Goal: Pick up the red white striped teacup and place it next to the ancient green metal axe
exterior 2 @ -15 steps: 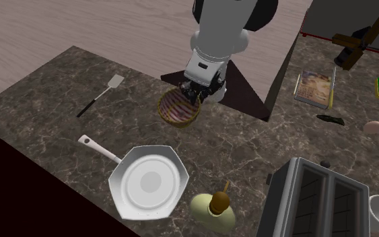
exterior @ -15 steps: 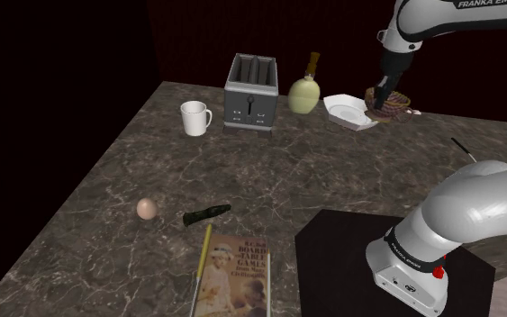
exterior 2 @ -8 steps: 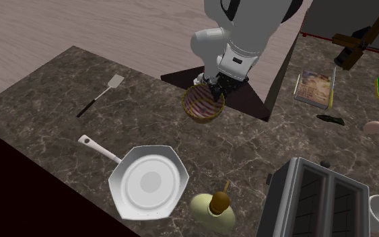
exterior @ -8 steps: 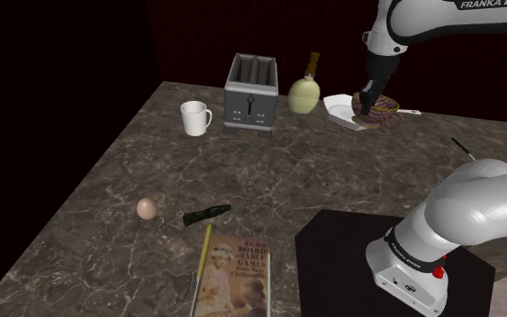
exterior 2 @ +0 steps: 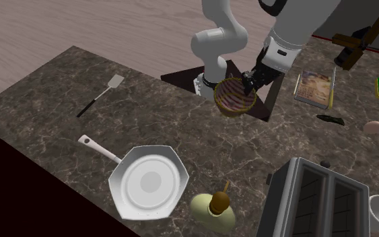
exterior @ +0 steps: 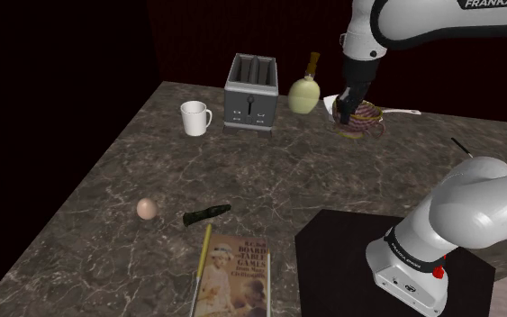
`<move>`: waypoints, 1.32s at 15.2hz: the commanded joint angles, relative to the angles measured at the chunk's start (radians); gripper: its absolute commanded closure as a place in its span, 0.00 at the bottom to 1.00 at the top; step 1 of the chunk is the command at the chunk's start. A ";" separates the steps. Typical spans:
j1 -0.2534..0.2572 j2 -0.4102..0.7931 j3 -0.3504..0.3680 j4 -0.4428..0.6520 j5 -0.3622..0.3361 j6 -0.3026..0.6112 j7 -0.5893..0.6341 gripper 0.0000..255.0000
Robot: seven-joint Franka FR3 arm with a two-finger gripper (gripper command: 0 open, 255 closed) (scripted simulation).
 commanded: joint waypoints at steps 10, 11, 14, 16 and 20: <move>0.105 0.129 0.223 0.115 0.152 0.001 0.266 1.00; 0.112 0.148 0.243 0.132 0.162 0.003 0.290 1.00; 0.129 0.209 0.302 0.190 0.184 0.006 0.364 1.00; 0.139 0.255 0.342 0.234 0.194 0.009 0.415 1.00; 0.156 0.360 0.419 0.334 0.196 0.012 0.520 1.00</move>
